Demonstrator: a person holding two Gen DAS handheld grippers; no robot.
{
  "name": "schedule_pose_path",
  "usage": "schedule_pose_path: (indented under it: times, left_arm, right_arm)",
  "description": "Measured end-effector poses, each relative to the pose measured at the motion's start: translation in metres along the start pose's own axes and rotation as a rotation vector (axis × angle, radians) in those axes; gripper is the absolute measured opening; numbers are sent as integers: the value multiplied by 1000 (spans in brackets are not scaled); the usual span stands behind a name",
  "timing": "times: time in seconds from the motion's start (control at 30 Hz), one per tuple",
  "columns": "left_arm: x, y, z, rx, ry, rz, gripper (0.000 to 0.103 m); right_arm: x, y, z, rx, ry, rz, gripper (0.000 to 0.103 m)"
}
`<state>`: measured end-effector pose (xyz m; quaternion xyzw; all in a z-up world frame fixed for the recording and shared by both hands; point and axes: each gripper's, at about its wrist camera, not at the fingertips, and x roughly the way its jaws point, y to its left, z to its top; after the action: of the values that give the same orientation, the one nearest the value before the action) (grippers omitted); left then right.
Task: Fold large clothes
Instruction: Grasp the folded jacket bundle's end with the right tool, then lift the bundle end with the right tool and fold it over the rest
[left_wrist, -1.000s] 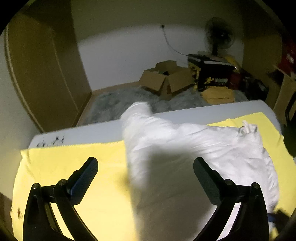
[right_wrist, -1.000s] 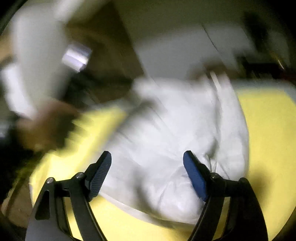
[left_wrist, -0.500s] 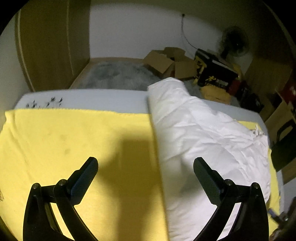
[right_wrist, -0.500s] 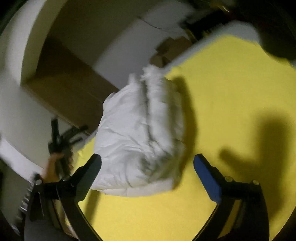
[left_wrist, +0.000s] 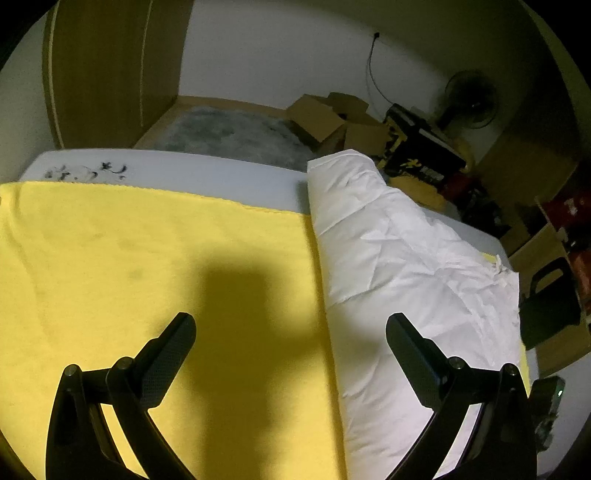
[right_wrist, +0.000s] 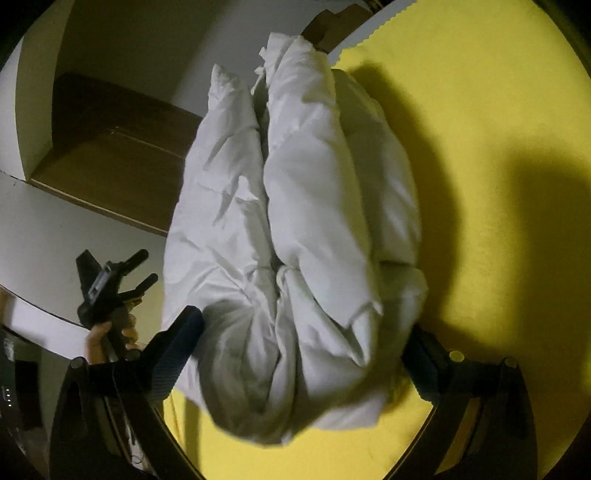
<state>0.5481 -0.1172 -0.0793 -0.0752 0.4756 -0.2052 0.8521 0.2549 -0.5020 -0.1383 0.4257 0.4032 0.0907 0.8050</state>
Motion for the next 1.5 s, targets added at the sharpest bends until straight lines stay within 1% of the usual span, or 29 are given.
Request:
schedule_pose_path:
  times: [0.03, 0.07, 0.1, 0.13, 0.17, 0.27, 0.33, 0.4, 0.43, 0.47, 0.5, 0.6, 0.67, 0.77, 0.83, 0.87, 0.93, 0.97, 1.0, 1.03, 1.07, 1.1, 1.13, 1.2, 1.27, 1.37, 1.4, 1.43, 1.5]
  left_arm:
    - [7, -1, 2, -8, 13, -15, 103]
    - [16, -2, 4, -16, 34, -26, 103]
    - [24, -3, 7, -22, 52, -32, 103]
    - [33, -3, 11, -31, 68, -47, 103]
    - [43, -2, 18, -51, 75, -80, 103]
    - [64, 0, 35, -97, 79, -173, 103]
    - [77, -1, 47, -111, 44, -256, 103]
    - [88, -5, 53, -101, 25, -365, 103]
    - [94, -7, 54, -94, 34, -411, 103]
    - [102, -12, 54, -74, 60, -448, 103]
    - [111, -17, 55, -48, 90, -467, 103]
    - [133, -29, 54, 17, 137, -477, 103]
    - [142, -31, 55, 32, 139, -477, 103]
    - [155, -29, 57, 14, 155, -494, 103]
    - [164, -28, 54, 6, 184, -500, 103]
    - [170, -28, 52, -12, 213, -506, 103]
    - [175, -27, 52, -34, 213, -515, 103]
    - [176, -29, 52, -29, 214, -512, 100]
    - [177, -30, 52, -29, 220, -518, 95]
    - [177, -31, 52, -29, 222, -513, 93]
    - [175, -32, 52, -30, 219, -509, 86]
    - [173, -33, 53, -23, 216, -501, 76]
    - [168, -35, 53, -12, 208, -498, 70]
    - [153, -38, 49, 34, 186, -501, 41]
    - [144, -40, 48, 66, 175, -485, 34]
    - [130, -41, 48, 53, 147, -452, 28]
    - [121, -41, 48, 42, 127, -442, 27]
    - [111, -42, 43, 37, 117, -434, 27]
    - [90, -41, 45, 39, 107, -415, 26]
  right_arm:
    - [1, 2, -1, -16, -20, -18, 84]
    - [2, 2, -4, -33, -33, -35, 80]
    - [2, 3, -5, -54, -54, -44, 73]
    - [1, 4, -10, -69, -60, -44, 68]
    - [0, 5, -13, -91, -70, -42, 67]
    - [0, 2, -13, -99, -77, -21, 66]
    - [0, 4, -12, -120, -75, -32, 66]
    - [-1, 3, -13, -141, -78, -41, 66]
    - [0, 5, -13, -144, -78, -45, 67]
    - [1, 8, -14, -148, -77, -51, 67]
    - [2, 10, -13, -154, -76, -59, 67]
    - [1, 10, -18, -165, -69, -68, 68]
    - [6, 15, -15, -164, -66, -71, 68]
    - [8, 19, -15, -176, -64, -83, 68]
    - [7, 19, -16, -185, -63, -90, 69]
    - [7, 21, -16, -187, -64, -95, 69]
    - [7, 23, -17, -200, -66, -106, 68]
    - [7, 24, -18, -204, -69, -110, 68]
    - [7, 25, -19, -207, -71, -113, 67]
    - [7, 26, -19, -209, -74, -113, 66]
    - [6, 27, -20, -211, -80, -113, 65]
    - [5, 28, -21, -213, -85, -111, 62]
    - [4, 29, -21, -215, -94, -107, 58]
    - [2, 33, -22, -229, -115, -98, 53]
    - [1, 37, -24, -247, -136, -95, 49]
    - [0, 47, -28, -289, -167, -96, 42]
    - [-2, 49, -29, -294, -175, -86, 37]
    - [-4, 52, -29, -294, -184, -67, 36]
    - [-6, 60, -29, -306, -185, -55, 33]
